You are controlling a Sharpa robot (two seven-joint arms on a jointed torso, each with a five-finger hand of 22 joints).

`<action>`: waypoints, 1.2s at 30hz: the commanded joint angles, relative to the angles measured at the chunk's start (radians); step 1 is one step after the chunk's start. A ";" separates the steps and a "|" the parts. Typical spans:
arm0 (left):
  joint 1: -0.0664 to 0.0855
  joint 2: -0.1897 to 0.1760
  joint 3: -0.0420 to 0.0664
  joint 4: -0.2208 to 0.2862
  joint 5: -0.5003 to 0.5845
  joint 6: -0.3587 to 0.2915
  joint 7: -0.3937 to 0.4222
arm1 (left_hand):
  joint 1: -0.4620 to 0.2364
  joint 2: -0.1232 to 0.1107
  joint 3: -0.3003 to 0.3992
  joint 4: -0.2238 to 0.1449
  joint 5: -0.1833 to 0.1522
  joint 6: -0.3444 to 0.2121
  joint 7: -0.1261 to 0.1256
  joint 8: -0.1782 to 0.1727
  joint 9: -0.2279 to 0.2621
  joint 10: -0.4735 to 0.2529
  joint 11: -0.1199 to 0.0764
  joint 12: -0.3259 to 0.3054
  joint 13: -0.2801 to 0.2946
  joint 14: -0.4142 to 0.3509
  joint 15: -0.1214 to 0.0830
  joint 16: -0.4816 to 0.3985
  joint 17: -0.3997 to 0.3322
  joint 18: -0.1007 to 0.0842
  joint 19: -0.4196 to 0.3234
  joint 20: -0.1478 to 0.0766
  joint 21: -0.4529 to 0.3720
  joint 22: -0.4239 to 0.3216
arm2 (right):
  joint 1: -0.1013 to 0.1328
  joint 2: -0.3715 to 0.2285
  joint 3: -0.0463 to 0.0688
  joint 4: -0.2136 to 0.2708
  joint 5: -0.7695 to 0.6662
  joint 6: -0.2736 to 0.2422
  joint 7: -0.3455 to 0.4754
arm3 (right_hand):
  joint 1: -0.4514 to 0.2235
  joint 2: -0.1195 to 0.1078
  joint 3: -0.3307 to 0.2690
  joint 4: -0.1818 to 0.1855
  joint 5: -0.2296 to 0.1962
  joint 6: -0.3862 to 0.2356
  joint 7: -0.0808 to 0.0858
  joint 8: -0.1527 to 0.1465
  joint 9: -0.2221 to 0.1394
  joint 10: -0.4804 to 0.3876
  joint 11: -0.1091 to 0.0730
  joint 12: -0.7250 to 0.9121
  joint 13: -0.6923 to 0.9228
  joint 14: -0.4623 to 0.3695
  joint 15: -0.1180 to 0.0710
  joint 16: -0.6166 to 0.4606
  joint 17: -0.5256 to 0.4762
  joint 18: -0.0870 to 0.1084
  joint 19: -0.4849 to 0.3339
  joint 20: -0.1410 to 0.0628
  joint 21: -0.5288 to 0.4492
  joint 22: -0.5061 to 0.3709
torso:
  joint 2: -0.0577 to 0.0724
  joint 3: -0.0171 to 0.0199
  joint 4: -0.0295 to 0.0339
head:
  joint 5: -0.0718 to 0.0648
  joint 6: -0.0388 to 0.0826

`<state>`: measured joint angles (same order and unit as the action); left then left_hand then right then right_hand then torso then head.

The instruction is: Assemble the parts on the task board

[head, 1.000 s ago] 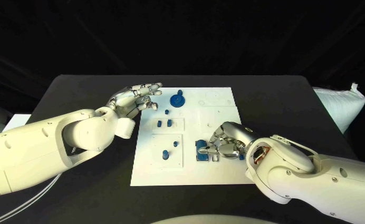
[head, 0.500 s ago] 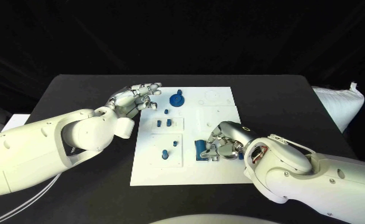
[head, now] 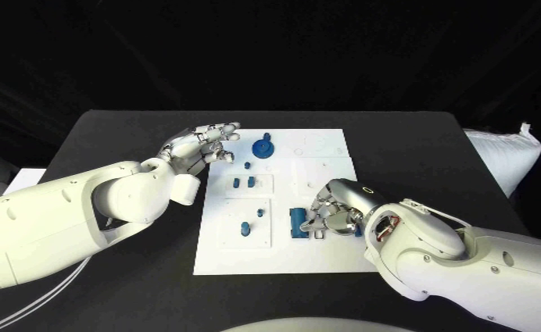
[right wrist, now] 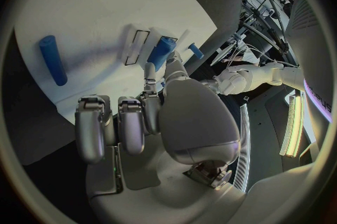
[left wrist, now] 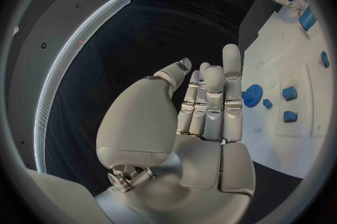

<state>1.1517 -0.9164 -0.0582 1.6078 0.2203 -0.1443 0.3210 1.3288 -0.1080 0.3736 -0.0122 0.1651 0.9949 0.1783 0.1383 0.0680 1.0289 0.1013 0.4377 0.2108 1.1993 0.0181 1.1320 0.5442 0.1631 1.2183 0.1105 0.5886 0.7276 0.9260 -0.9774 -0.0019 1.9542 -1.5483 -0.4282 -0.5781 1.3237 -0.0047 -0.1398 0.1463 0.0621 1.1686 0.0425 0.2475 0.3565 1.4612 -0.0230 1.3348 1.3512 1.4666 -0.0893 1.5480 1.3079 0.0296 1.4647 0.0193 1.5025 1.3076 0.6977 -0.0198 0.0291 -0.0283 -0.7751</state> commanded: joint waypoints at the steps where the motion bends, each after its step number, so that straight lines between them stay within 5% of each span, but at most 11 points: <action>1: 0.000 0.000 0.000 0.001 -0.004 0.020 0.004 | 0.000 0.006 -0.002 -0.004 0.003 -0.007 0.003 0.006 0.000 -0.005 0.000 0.002 0.001 -0.009 0.000 0.001 -0.001 0.018 -0.001 0.006 -0.005 -0.001 | -0.002 -0.026 0.000 0.021 0.002 -0.036 0.040 | -0.017 -0.004 -0.007 0.010 0.011 -0.012 0.003 0.001 0.001 0.036 -0.007 -0.008 0.076 0.097 -0.004 0.004 0.231 -0.007 0.068 -0.006 0.002 0.181 | 0.000 -0.0001 -0.0014 | -0.001 0.001; 9: 0.000 -0.002 0.000 0.003 -0.004 0.021 0.004 | 0.000 0.006 -0.002 -0.004 0.003 -0.007 0.003 0.006 0.000 -0.005 0.000 0.002 0.001 -0.009 0.000 0.001 -0.001 0.018 -0.001 0.006 -0.005 -0.001 | 0.013 -0.138 0.001 0.068 0.046 -0.061 0.060 | -0.028 0.002 -0.011 0.024 0.042 -0.074 0.025 -0.041 -0.012 0.032 0.011 -0.017 0.073 0.097 0.009 0.003 0.229 -0.007 0.067 0.003 0.000 0.179 | -0.001 -0.0014 -0.0016 | -0.018 0.007; 13: 0.000 -0.002 0.000 0.005 -0.004 0.021 0.005 | 0.000 0.006 -0.002 -0.004 0.003 -0.007 0.003 0.006 0.000 -0.005 0.000 0.002 0.001 -0.009 0.000 0.001 -0.001 0.018 -0.001 0.006 -0.005 -0.001 | 0.024 -0.200 0.001 0.064 0.032 -0.035 0.052 | -0.008 0.019 -0.002 0.018 0.087 -0.106 0.043 -0.077 -0.032 0.031 0.026 -0.020 0.073 0.097 0.023 0.003 0.230 -0.007 0.067 0.015 0.000 0.180 | 0.000 -0.0013 -0.0014 | -0.029 0.012; 17: 0.000 -0.003 0.000 0.006 -0.004 0.021 0.005 | 0.000 0.006 -0.002 -0.004 0.003 -0.007 0.003 0.006 0.000 -0.005 0.000 0.002 0.001 -0.009 0.000 0.001 -0.001 0.018 -0.001 0.006 -0.005 -0.001 | 0.026 -0.235 0.000 0.057 -0.015 0.007 0.034 | -0.008 0.021 -0.002 0.019 0.089 -0.105 0.044 -0.080 -0.035 0.031 0.028 -0.018 0.075 0.098 0.024 0.004 0.232 -0.008 0.068 0.017 0.002 0.182 | 0.000 0.0001 -0.0034 | -0.039 0.015; 36: 0.000 -0.004 0.000 0.006 -0.012 0.023 0.007 | 0.000 0.006 -0.002 -0.004 0.003 -0.007 0.003 0.006 0.000 -0.005 0.000 0.002 0.001 -0.009 0.000 0.001 -0.001 0.018 -0.001 0.006 -0.005 -0.001 | -0.008 -0.212 -0.010 0.009 -0.098 0.134 0.003 | -0.025 0.043 -0.007 0.042 0.131 -0.071 0.040 -0.091 -0.055 0.028 0.026 -0.029 0.071 0.096 0.025 0.000 0.225 -0.006 0.064 0.022 -0.003 0.176 | 0.000 0.0006 -0.0029 | -0.040 0.012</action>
<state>1.1516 -0.9203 -0.0583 1.6120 0.2164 -0.1419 0.3206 1.3288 -0.1080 0.3736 -0.0122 0.1651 0.9949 0.1783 0.1383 0.0680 1.0292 0.1015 0.4377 0.2106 1.1993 0.0181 1.1320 0.5445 0.1631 1.2183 0.1105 0.5886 0.7278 0.9202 -1.1907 -0.0115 1.9669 -1.6113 -0.3503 -0.5638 1.2988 0.0277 -0.1474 0.1823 0.1890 1.0897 0.0822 0.1606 0.3026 1.4648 0.0023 1.3077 1.4183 1.4663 -0.0679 1.5474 1.3075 0.0296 1.4662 0.0363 1.5024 1.3081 0.6975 -0.0191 0.0252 -0.0687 -0.7615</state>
